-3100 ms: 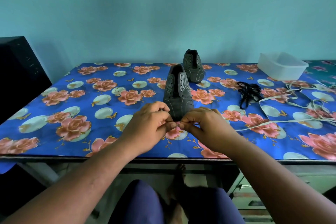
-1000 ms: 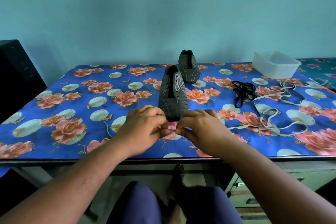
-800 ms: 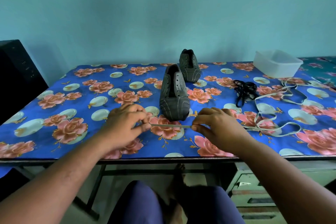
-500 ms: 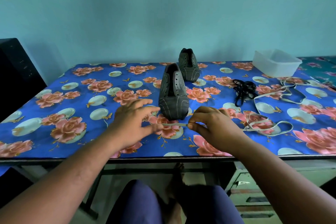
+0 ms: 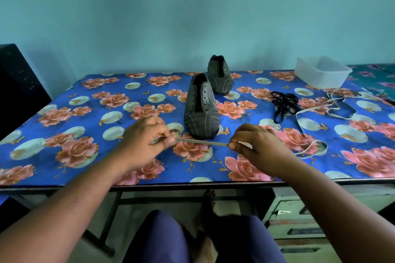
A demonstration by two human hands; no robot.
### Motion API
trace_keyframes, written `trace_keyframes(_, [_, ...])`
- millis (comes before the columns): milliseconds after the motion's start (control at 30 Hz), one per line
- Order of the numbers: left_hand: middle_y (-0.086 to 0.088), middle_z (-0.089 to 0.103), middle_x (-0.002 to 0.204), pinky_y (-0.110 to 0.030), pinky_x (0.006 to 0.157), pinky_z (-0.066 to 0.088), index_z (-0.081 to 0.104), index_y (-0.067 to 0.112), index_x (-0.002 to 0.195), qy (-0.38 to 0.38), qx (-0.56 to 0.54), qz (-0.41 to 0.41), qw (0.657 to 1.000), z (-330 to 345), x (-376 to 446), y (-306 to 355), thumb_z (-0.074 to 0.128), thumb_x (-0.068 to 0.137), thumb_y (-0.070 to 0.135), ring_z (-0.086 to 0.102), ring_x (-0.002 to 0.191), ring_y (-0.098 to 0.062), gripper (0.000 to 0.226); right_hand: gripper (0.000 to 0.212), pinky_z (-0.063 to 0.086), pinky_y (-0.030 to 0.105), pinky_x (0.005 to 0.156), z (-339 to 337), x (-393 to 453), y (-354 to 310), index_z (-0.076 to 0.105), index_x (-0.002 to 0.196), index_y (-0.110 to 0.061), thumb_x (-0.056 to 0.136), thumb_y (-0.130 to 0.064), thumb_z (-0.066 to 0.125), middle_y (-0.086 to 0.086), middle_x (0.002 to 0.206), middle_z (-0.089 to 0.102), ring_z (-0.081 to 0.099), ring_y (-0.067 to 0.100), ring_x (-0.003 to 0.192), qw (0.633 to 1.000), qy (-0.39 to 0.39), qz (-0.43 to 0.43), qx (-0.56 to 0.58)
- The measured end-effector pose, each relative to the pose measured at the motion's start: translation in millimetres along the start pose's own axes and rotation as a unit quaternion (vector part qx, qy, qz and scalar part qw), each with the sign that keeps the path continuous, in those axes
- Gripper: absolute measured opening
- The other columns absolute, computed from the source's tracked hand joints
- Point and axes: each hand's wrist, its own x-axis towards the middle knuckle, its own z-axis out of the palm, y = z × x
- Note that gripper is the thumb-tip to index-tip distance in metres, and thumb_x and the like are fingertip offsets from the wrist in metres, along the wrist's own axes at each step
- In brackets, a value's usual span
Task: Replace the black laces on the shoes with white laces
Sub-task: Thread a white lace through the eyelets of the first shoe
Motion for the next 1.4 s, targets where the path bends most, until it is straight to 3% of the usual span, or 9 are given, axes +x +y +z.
trace_keyframes(167, [0.007,0.06,0.124,-0.036,0.093,0.036,0.072,0.033,0.088,-0.04,0.018,-0.11,0.993,-18,-5,-17,0.07,0.088,0.054,0.049,0.13,-0.021,0.021,0.02,0.04,0.051,0.098,-4,-3,10,0.07,0.097,-0.039,0.096,-0.054,0.057,-0.02,0.111,0.054,0.052,0.013,0.107,1.0,0.003,0.025,0.012])
trace_keyframes(333, [0.003,0.046,0.154,-0.055,0.113,0.034,0.057,0.036,0.141,-0.031,0.094,-0.02,0.995,-3,3,23,0.027,0.076,0.095,0.038,0.144,-0.023,0.093,0.022,0.038,0.047,0.095,3,9,-10,0.069,0.098,-0.036,0.097,-0.054,0.056,-0.017,0.113,0.053,0.05,0.016,0.113,1.0,0.0,0.001,0.02])
trace_keyframes(633, [0.018,0.055,0.101,-0.045,0.086,0.046,0.071,0.032,0.087,-0.001,0.001,0.106,0.994,30,14,63,0.053,0.091,0.063,0.053,0.098,-0.012,0.036,0.024,0.031,0.038,0.083,7,14,-30,0.069,0.097,-0.036,0.098,-0.056,0.055,-0.016,0.112,0.054,0.05,0.016,0.111,0.998,-0.004,-0.058,0.005])
trace_keyframes(900, [0.011,0.059,0.104,-0.04,0.09,0.043,0.075,0.028,0.089,-0.006,0.036,0.0,0.999,-6,4,-5,0.051,0.086,0.068,0.057,0.117,-0.02,0.047,0.045,0.039,0.049,0.095,-8,-3,12,0.07,0.099,-0.042,0.091,-0.072,0.037,-0.02,0.109,0.05,0.043,0.008,0.104,1.0,0.01,0.014,-0.011])
trace_keyframes(1033, [0.012,0.058,0.116,-0.038,0.092,0.039,0.075,0.03,0.092,-0.049,0.073,-0.087,0.992,-18,1,-23,0.065,0.092,0.055,0.051,0.127,-0.021,0.027,0.038,0.041,0.057,0.098,-11,-5,23,0.071,0.099,-0.042,0.091,-0.068,0.044,-0.017,0.111,0.053,0.047,0.015,0.108,0.999,0.015,0.033,0.006])
trace_keyframes(1133, [0.013,0.051,0.144,-0.055,0.113,0.031,0.072,0.039,0.115,-0.129,0.163,-0.091,0.974,-14,7,-2,0.049,0.094,0.066,0.035,0.143,-0.018,0.042,0.027,0.039,0.055,0.098,-6,-1,10,0.071,0.097,-0.04,0.098,-0.059,0.051,-0.017,0.112,0.053,0.044,0.011,0.106,1.0,0.015,0.018,0.008])
trace_keyframes(1233, [0.011,0.041,0.156,-0.06,0.118,0.023,0.055,0.042,0.142,-0.096,0.165,-0.02,0.981,-3,12,37,0.026,0.089,0.084,0.029,0.148,-0.017,0.074,0.038,0.042,0.053,0.094,-2,7,-5,0.068,0.097,-0.042,0.095,-0.069,0.041,-0.016,0.112,0.053,0.05,0.015,0.11,1.0,0.01,-0.002,0.021])
trace_keyframes(1300, [0.013,0.049,0.148,-0.06,0.114,0.028,0.061,0.042,0.135,-0.09,0.101,0.038,0.99,6,14,61,0.021,0.083,0.089,0.036,0.142,-0.012,0.08,0.042,0.043,0.051,0.094,0,12,-14,0.067,0.097,-0.04,0.092,-0.072,0.041,-0.017,0.112,0.052,0.051,0.015,0.113,0.999,0.003,-0.017,0.028])
trace_keyframes(1400, [0.016,0.062,0.119,-0.052,0.1,0.042,0.071,0.036,0.1,-0.045,0.008,0.079,0.996,22,18,73,0.045,0.089,0.068,0.052,0.12,-0.013,0.043,0.038,0.044,0.051,0.092,1,15,-23,0.067,0.099,-0.039,0.093,-0.067,0.042,-0.02,0.111,0.05,0.051,0.013,0.11,0.999,0.007,-0.039,0.033])
